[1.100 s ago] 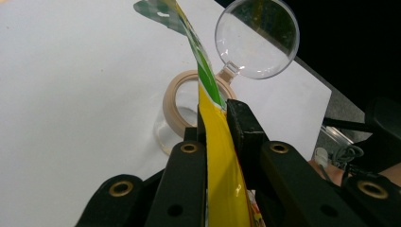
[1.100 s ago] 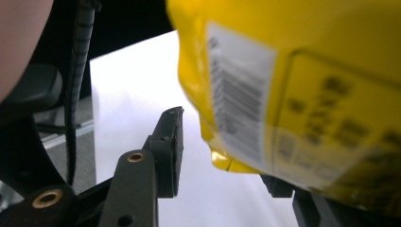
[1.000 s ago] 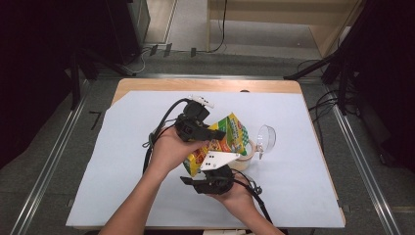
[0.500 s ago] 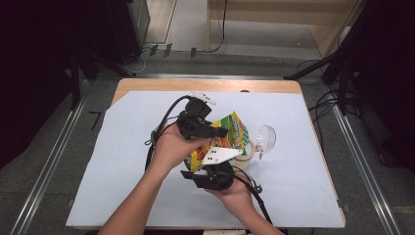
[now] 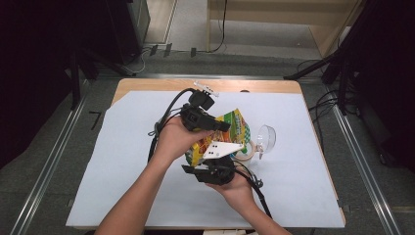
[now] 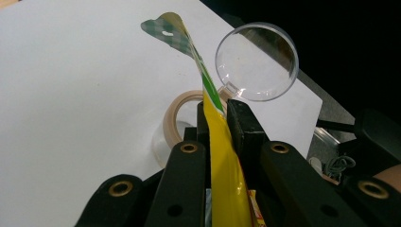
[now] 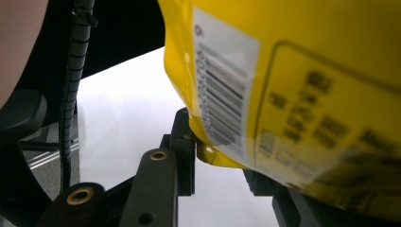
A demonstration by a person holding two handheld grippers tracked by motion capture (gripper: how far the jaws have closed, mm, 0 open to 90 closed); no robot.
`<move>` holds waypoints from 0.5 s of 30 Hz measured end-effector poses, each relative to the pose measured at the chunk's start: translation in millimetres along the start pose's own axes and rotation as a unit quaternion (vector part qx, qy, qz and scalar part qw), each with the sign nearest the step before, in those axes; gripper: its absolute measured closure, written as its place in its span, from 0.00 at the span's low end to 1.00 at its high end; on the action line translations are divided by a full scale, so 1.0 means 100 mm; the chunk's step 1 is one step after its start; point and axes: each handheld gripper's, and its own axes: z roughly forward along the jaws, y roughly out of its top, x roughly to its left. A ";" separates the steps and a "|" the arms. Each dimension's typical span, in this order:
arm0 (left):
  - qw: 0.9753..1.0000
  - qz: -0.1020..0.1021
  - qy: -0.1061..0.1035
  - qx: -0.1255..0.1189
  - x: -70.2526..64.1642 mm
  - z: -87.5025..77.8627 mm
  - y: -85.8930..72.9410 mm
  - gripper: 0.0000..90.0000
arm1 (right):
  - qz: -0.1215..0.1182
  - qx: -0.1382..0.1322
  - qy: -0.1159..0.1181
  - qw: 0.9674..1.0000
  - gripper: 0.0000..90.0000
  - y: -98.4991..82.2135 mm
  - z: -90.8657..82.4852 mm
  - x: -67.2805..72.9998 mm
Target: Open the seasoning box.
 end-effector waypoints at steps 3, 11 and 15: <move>1.000 -0.001 -0.003 0.000 0.00 0.00 0.01 0.94 | 0.007 -0.002 -0.001 1.000 0.79 0.00 0.01 -0.01; 1.000 -0.007 -0.011 0.000 0.05 0.01 0.02 0.93 | 0.008 0.001 0.001 1.000 0.79 0.01 0.01 -0.02; 1.000 -0.009 -0.013 0.004 0.07 0.02 0.05 0.93 | 0.015 0.000 0.003 1.000 0.78 0.02 0.00 -0.04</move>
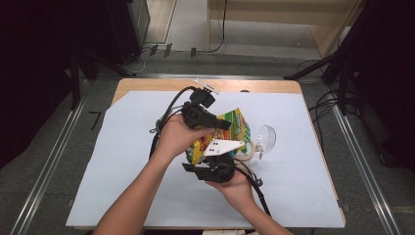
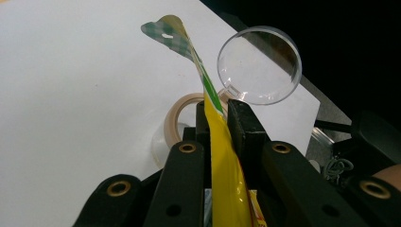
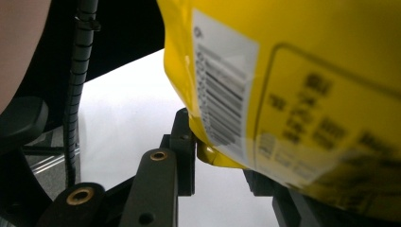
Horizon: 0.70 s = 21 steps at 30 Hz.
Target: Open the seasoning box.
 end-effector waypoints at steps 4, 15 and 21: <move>1.000 -0.004 -0.001 0.000 0.01 -0.01 0.00 0.94 | -0.008 0.001 0.001 1.000 0.77 0.01 0.00 0.00; 1.000 -0.006 0.010 0.008 0.02 -0.02 0.02 0.94 | -0.004 -0.002 0.008 1.000 0.79 0.03 0.04 -0.03; 1.000 -0.002 0.016 0.007 -0.01 -0.03 0.01 0.94 | -0.002 0.000 0.013 1.000 0.79 0.04 0.03 -0.02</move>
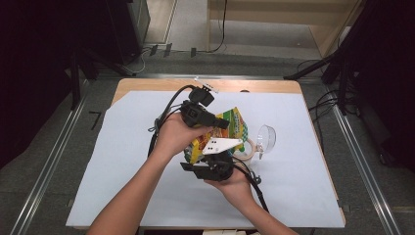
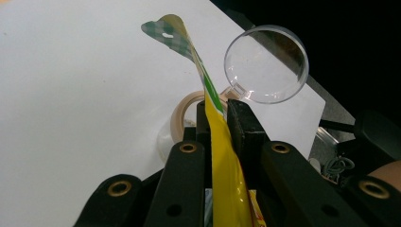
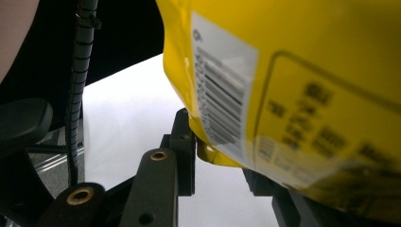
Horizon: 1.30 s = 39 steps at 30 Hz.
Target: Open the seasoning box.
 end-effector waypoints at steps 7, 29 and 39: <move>1.000 -0.001 -0.001 0.005 0.00 0.01 0.00 0.94 | 0.000 0.004 0.002 1.000 0.79 0.00 0.00 0.00; 1.000 -0.011 0.003 0.017 -0.01 0.05 0.06 0.95 | 0.017 -0.001 0.019 1.000 0.79 -0.01 -0.03 -0.05; 1.000 -0.007 0.001 0.014 -0.03 0.05 0.08 0.95 | 0.010 -0.003 0.016 1.000 0.76 0.00 -0.04 -0.05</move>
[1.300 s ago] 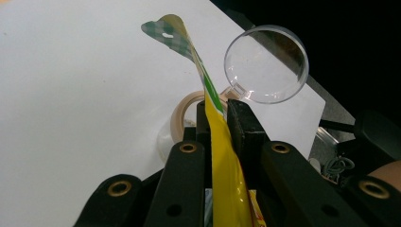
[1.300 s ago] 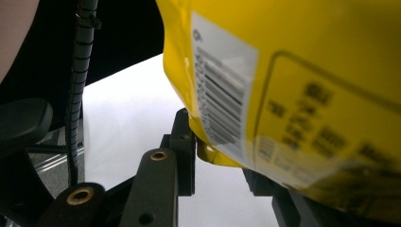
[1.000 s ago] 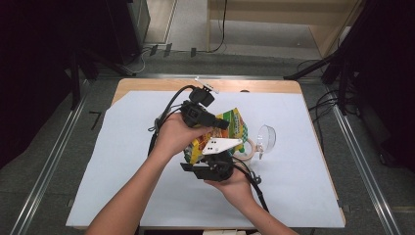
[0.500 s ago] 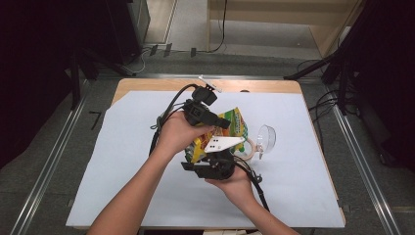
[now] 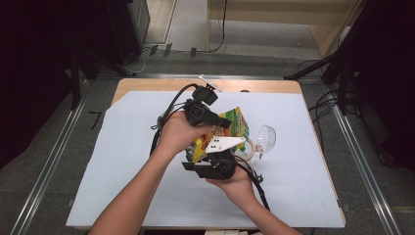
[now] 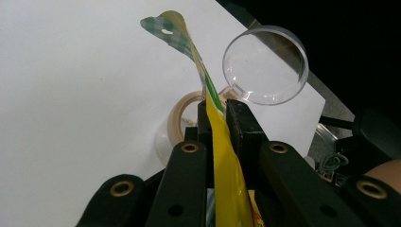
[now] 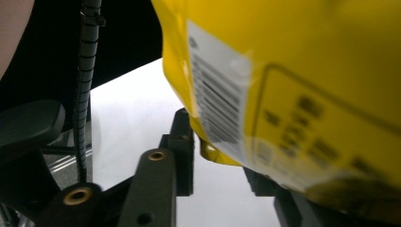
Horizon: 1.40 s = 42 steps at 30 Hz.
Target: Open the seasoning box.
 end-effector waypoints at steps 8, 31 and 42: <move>1.000 0.008 0.013 -0.001 -0.06 0.02 0.03 0.95 | 0.006 0.000 -0.007 1.000 0.78 0.00 -0.02 -0.02; 1.000 -0.007 0.005 0.007 -0.03 -0.01 -0.01 0.95 | 0.004 0.003 -0.006 1.000 0.78 0.01 -0.01 0.06; 1.000 -0.003 0.008 0.007 -0.06 0.00 0.01 0.94 | 0.009 0.000 -0.008 1.000 0.79 0.01 -0.01 0.05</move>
